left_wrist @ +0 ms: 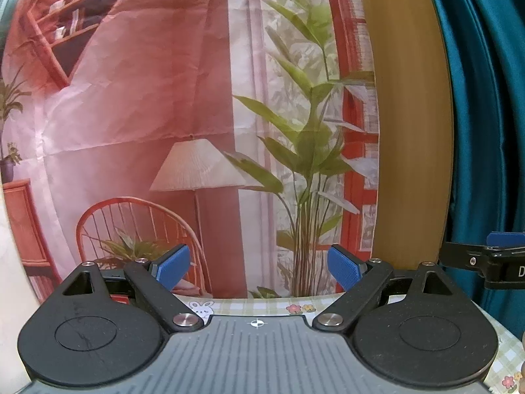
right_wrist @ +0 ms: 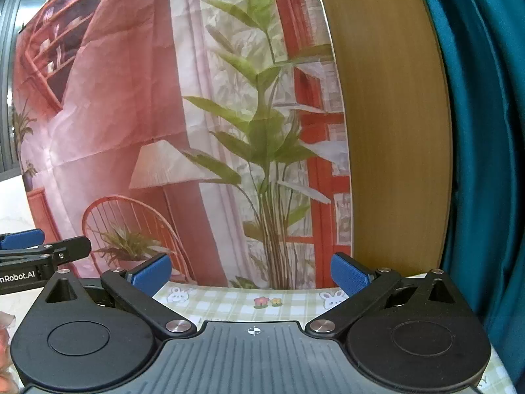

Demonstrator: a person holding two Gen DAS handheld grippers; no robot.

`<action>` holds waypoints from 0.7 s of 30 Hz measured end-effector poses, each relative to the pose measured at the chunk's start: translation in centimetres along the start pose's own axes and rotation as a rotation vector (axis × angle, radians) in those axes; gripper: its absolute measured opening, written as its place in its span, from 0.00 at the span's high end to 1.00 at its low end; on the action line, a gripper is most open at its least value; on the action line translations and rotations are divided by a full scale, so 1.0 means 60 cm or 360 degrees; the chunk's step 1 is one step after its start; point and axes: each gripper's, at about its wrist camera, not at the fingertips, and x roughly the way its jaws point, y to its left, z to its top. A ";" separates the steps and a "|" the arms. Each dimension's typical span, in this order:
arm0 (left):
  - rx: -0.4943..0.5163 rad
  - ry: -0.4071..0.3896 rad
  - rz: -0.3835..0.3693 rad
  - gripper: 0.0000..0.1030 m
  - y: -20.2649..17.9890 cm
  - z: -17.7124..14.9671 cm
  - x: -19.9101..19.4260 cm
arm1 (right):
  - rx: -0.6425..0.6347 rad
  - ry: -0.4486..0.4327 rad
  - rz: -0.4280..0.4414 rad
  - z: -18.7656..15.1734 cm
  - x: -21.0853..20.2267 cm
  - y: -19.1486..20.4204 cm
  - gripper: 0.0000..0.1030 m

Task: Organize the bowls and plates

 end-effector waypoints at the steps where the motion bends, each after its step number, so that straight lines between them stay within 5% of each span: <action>1: -0.0002 -0.0001 0.0003 0.11 0.000 0.000 -0.002 | -0.0002 -0.0002 -0.0003 0.001 0.000 0.000 0.00; 21: -0.0062 0.0017 0.0033 0.10 0.010 -0.001 -0.003 | -0.0007 -0.0023 -0.0020 0.004 -0.012 -0.002 0.00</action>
